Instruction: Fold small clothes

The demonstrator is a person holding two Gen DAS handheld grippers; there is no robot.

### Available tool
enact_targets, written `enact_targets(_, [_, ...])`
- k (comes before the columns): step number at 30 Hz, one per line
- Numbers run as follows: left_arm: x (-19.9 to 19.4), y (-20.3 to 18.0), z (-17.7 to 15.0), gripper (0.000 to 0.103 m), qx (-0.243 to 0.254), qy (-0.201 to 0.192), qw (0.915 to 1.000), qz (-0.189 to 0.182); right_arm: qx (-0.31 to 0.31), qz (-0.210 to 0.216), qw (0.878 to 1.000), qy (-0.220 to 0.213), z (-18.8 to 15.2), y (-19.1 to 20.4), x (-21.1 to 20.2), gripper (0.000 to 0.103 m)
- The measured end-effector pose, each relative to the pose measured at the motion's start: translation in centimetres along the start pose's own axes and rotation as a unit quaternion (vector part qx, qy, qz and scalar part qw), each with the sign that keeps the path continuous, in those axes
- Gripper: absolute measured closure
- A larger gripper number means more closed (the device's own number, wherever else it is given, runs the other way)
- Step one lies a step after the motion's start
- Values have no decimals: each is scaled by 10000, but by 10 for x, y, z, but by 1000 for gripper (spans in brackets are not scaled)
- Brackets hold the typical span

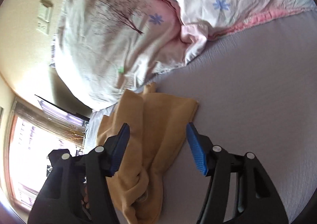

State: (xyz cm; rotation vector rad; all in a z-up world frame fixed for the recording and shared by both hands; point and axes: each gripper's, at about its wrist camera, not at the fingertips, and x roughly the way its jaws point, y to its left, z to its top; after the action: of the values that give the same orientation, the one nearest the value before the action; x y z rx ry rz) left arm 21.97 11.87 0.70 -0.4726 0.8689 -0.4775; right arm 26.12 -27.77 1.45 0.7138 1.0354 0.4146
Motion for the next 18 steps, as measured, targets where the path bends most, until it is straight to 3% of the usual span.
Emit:
enact_targets(2, [-4, 2, 0, 54, -12, -6, 10000, -13, 297, -76, 9994, 180, 4, -16, 12, 41])
enact_targets(4, [-5, 3, -1, 54, -26, -7, 10000, -30, 345, -118, 9992, 180, 6, -20, 22, 52])
enact_targets(5, [-5, 4, -1, 53, -36, -9, 10000, -40, 276, -99, 9993, 239, 8, -21, 25, 62])
enact_targets(6, [-4, 4, -1, 52, -52, -10, 10000, -44, 213, 20, 9991, 372, 8, -19, 31, 94])
enact_targets(7, [-4, 5, -1, 50, -66, -10, 10000, -49, 158, 139, 9987, 465, 7, -16, 37, 101])
enact_targets(10, [-3, 8, -1, 49, -155, -9, 9998, -107, -269, 581, 9969, 456, 2, 10, 41, 101])
enact_targets(14, [-3, 9, -2, 49, -184, -31, 9998, -76, -392, 1215, 9903, 539, 0, 26, 42, 101])
enact_targets(18, [-4, 6, -2, 49, -105, -72, 9999, -46, 69, 856, 9922, 901, 2, -5, 70, 100])
